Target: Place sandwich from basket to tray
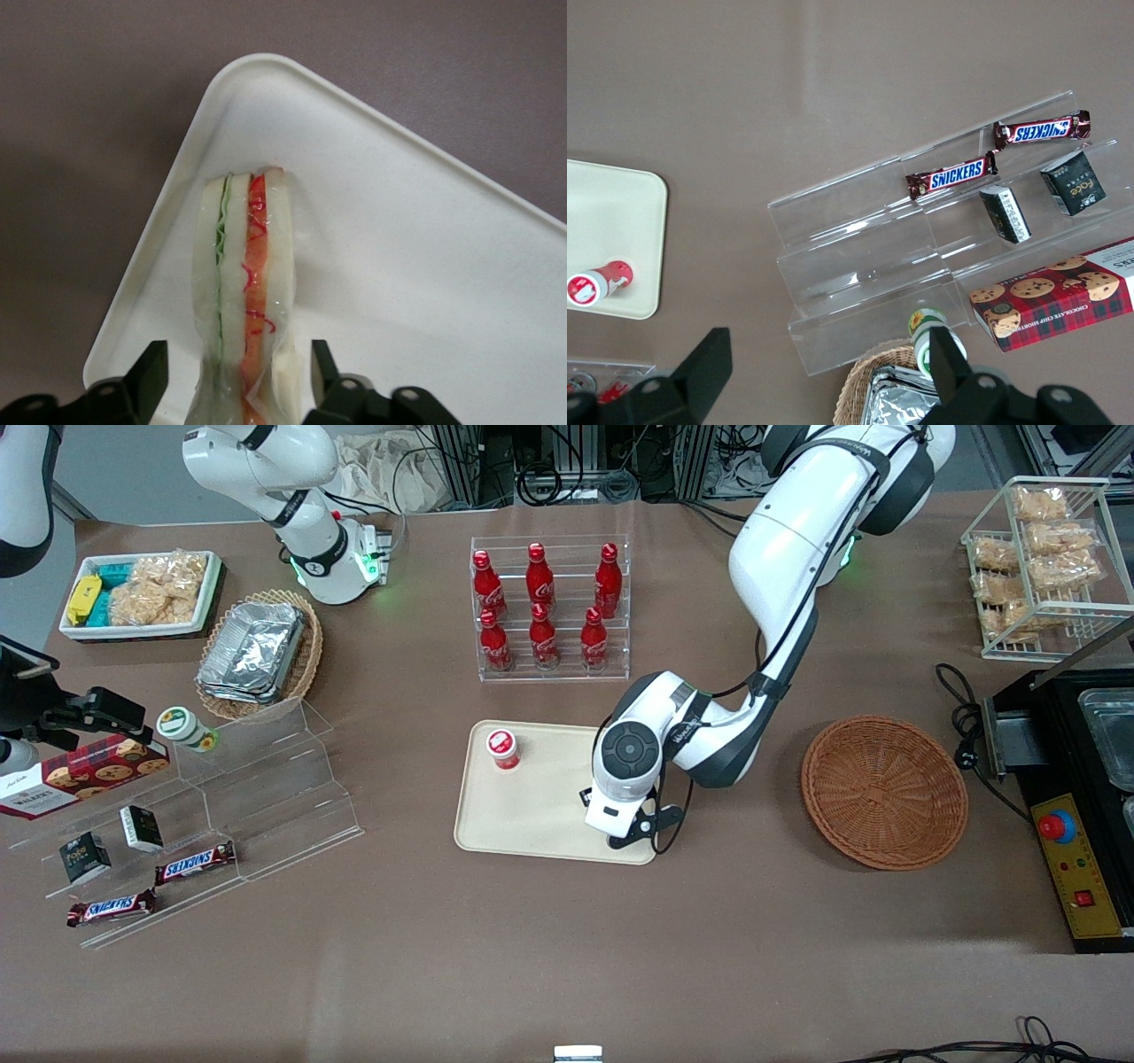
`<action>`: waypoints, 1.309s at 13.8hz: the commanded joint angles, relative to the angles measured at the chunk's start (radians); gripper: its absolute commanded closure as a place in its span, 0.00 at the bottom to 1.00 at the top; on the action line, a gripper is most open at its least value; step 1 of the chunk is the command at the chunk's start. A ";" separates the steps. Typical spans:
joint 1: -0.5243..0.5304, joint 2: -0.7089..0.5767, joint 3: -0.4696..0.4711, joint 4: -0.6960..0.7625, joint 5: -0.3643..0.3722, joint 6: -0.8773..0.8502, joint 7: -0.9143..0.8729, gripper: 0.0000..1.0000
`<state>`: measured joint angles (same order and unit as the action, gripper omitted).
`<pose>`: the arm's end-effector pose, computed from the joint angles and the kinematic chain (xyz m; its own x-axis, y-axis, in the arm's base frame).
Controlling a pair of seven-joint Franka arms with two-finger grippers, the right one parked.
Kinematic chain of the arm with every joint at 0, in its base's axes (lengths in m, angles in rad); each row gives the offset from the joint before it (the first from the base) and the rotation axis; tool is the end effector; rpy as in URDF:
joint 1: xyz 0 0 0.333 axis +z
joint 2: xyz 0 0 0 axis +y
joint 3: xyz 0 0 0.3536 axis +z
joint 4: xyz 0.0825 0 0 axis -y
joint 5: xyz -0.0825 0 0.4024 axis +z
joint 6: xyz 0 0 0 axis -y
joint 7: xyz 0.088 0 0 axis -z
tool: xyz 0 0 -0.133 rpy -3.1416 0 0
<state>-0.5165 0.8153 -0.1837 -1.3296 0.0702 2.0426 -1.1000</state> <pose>0.6126 -0.4692 0.2317 0.9086 0.4038 -0.1065 0.4012 -0.9148 -0.0463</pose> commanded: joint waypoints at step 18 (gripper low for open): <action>0.110 -0.633 0.208 0.012 0.000 -0.559 0.323 0.00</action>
<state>-0.4625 0.2402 0.0276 -1.2806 0.0805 1.5185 -0.8921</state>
